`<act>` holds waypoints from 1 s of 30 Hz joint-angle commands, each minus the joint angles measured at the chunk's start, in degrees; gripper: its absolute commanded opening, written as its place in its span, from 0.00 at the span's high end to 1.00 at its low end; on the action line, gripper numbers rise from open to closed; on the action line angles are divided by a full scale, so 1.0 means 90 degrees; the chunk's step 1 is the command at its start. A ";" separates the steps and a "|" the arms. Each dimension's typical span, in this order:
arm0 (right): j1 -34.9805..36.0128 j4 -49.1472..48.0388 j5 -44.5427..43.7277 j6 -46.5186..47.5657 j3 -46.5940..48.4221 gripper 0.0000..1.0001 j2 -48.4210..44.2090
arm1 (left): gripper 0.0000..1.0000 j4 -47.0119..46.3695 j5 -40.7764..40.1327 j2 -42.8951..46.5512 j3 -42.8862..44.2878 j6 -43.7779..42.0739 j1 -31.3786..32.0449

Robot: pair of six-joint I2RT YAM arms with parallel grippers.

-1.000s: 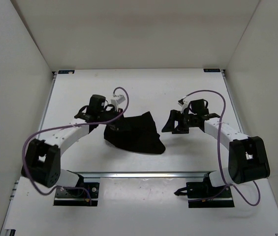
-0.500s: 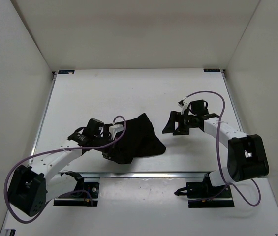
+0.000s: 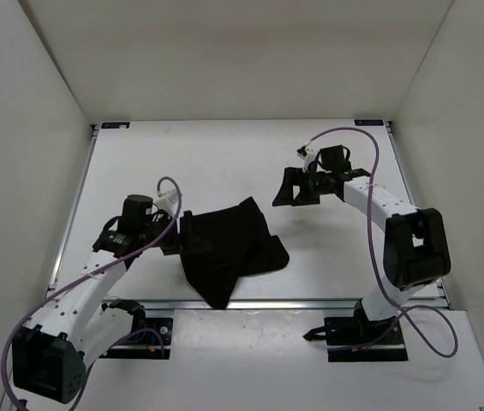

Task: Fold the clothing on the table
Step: Flatten the skirt out

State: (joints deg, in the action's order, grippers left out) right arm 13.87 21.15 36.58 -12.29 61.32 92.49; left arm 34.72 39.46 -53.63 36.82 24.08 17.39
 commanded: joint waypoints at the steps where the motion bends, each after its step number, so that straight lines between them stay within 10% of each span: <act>1: 0.0100 -0.0152 -0.0031 0.0467 0.0715 0.16 0.0474 | 0.01 -0.1492 -0.1169 0.0060 -0.0115 0.1269 -0.0398; 9: 0.0547 -0.0329 0.0175 0.1034 0.1847 0.17 0.1597 | 0.01 -0.1689 -0.3192 -0.0915 0.0109 0.1026 -0.0847; 23: 0.1125 -0.0250 0.0077 0.1288 0.2650 0.19 0.2595 | 0.13 -0.2871 -0.2228 -0.2663 0.0158 0.0997 -0.1248; 30: 0.0988 -0.0513 0.0457 0.0995 0.2464 0.43 0.2809 | 0.13 -0.3027 -0.1954 -0.3104 0.0236 0.0880 -0.1365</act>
State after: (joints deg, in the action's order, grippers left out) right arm 23.20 19.44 38.74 -2.83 83.18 116.86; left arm 10.07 18.76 -82.02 37.32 33.04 6.09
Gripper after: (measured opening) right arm 0.590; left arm 0.867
